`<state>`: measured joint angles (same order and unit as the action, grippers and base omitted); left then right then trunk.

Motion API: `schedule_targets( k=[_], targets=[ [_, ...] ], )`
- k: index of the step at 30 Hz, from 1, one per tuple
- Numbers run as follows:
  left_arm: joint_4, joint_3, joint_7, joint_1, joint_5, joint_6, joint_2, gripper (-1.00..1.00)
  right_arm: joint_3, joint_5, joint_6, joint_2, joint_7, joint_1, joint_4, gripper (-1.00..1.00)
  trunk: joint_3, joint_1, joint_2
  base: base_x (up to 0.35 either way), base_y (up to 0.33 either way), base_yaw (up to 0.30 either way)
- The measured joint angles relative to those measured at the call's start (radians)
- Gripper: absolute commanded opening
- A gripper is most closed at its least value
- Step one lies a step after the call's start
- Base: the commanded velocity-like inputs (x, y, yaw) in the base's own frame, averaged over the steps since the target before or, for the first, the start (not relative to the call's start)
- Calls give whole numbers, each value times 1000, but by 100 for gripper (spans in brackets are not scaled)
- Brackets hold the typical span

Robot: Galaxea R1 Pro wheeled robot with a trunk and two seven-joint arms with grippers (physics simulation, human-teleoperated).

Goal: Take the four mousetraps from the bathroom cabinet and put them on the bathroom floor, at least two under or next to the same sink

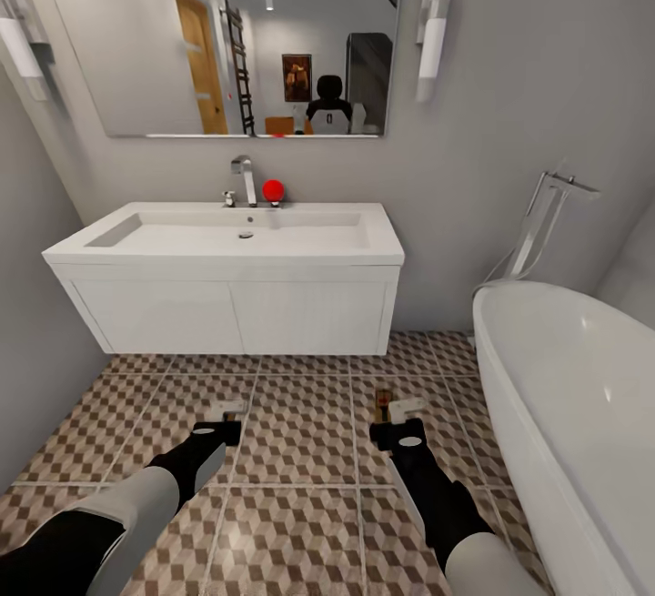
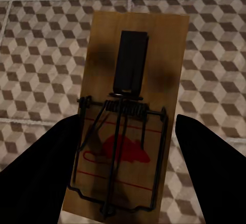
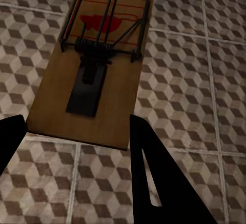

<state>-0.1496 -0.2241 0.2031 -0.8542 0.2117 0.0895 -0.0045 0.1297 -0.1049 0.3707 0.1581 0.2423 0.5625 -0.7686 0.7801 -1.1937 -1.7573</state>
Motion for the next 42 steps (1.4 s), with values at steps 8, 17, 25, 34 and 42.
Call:
schedule_targets(
  k=[8, 17, 25, 34, 42],
  targets=[
    [4, 1, 0, 0, 0, -22, 1, -100, 0, 0, 0, 0, 0, 0, 0, -100, 38, -31, -56, 0, 0, 0],
    [6, 0, 0, 0, 1, -26, 1, -100, 0, 0, 1, 0, 0, 0, 0, -100, 81, -65, -119, 0, 0, 0],
    [7, 0, 0, 0, 2, -26, 1, -100, 0, 0, 1, 0, 0, 0, 0, -100, 119, -96, -175, 0, 0, 0],
    [8, 0, 0, 0, 2, -26, 1, -100, -1, 0, 1, 0, 0, 0, 0, -100, 161, -130, -238, 0, 0, 0],
    [8, 0, 0, 0, 1, -26, 1, -100, -1, 0, 0, 0, 0, 0, 0, -100, 199, -161, -294, 0, 0, 0]
  ],
)
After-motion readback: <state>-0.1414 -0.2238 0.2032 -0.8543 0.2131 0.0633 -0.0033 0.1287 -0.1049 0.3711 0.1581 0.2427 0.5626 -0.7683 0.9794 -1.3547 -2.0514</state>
